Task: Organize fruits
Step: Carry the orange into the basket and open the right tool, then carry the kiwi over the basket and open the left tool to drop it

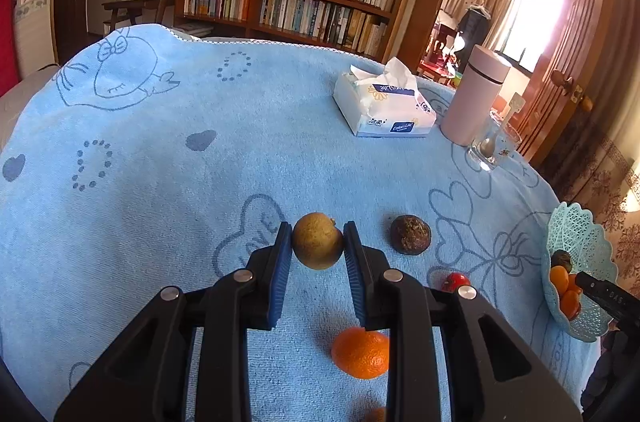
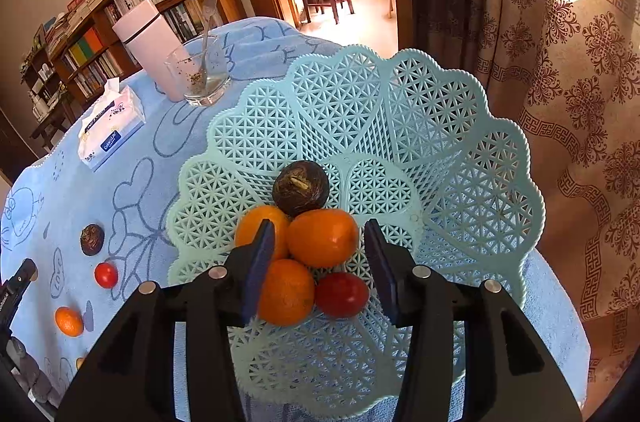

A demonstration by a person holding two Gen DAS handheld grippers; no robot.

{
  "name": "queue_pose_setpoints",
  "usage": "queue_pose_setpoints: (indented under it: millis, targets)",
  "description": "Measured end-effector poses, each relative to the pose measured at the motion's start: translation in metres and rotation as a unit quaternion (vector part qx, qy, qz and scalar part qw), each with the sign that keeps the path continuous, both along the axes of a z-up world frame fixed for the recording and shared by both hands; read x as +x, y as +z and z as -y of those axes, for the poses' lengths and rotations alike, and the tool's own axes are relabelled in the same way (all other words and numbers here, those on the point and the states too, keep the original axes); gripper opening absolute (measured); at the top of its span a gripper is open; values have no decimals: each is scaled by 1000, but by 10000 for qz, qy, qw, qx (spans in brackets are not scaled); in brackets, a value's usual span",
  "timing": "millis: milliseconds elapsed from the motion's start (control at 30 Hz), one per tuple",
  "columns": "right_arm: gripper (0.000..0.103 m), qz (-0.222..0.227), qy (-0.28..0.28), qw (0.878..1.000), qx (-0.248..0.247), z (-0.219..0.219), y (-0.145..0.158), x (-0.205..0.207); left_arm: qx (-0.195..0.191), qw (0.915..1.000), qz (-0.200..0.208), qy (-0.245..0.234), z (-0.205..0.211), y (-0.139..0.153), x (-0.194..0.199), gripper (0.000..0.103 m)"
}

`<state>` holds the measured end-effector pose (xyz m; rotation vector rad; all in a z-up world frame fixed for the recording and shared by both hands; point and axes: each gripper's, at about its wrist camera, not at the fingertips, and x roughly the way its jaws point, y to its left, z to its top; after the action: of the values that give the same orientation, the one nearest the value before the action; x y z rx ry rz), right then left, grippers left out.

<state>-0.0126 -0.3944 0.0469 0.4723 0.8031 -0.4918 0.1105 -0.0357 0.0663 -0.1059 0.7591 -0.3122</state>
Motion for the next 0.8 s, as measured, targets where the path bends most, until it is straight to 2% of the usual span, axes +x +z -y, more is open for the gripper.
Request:
queue_pose_setpoints:
  millis: [233,533,800]
  targets:
    - [49,181,-63,9998,-49,-1,6,-13,84,9999,9,-81,7,-2,-1,27]
    - [49,453,-154,9982,-362,-9,14,-37,209,9992,130,-310,22,1,-14,27]
    - [52,757,-379,9956,-413,2,21,-58,299,9964,68,-790,50,-3,-37,27]
